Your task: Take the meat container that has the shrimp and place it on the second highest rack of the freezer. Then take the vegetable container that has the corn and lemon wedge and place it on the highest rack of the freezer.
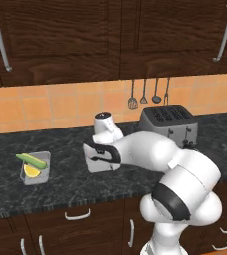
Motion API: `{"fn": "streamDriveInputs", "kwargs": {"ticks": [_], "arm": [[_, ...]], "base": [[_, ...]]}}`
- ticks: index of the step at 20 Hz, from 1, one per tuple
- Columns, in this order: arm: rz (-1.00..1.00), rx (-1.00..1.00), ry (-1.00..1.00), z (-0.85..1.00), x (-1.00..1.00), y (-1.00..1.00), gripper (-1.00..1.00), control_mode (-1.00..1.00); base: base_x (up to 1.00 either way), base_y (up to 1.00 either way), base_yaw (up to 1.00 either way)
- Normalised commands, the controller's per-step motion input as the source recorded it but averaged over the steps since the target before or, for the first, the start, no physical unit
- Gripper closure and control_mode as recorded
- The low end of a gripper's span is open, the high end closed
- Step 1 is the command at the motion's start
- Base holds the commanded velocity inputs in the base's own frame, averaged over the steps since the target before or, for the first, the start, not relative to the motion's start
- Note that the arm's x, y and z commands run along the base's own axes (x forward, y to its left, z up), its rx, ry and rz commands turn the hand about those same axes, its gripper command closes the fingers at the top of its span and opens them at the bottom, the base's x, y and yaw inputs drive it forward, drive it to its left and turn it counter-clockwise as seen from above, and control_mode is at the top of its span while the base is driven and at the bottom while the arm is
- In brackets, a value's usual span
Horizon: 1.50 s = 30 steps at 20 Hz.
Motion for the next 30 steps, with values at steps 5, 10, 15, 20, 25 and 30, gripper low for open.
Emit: {"fn": "streamDriveInputs", "kwargs": {"ticks": [5, 10, 15, 20, 25, 30], "arm": [[-0.27, -0.04, 0.00, -0.28, 0.03, 0.15, -1.00, -1.00], [-0.26, -0.03, 0.00, -0.18, 0.23, 0.00, -1.00, -1.00], [-0.18, -0.01, 0.00, -0.16, 0.21, 0.00, -1.00, -1.00], [-0.10, 0.00, 0.02, -0.33, 0.00, -0.02, -1.00, -1.00], [-0.02, 0.00, 0.02, -0.34, 0.00, -0.04, -1.00, -1.00], [0.00, 0.00, 0.04, -0.36, 0.00, 0.00, 1.00, -1.00]], "base": [[0.00, 0.00, 0.00], [0.00, 0.00, 0.00], [0.00, 0.00, 0.00], [0.00, 0.00, 0.00], [0.00, 0.00, 0.00], [0.00, 0.00, 0.00]]}}
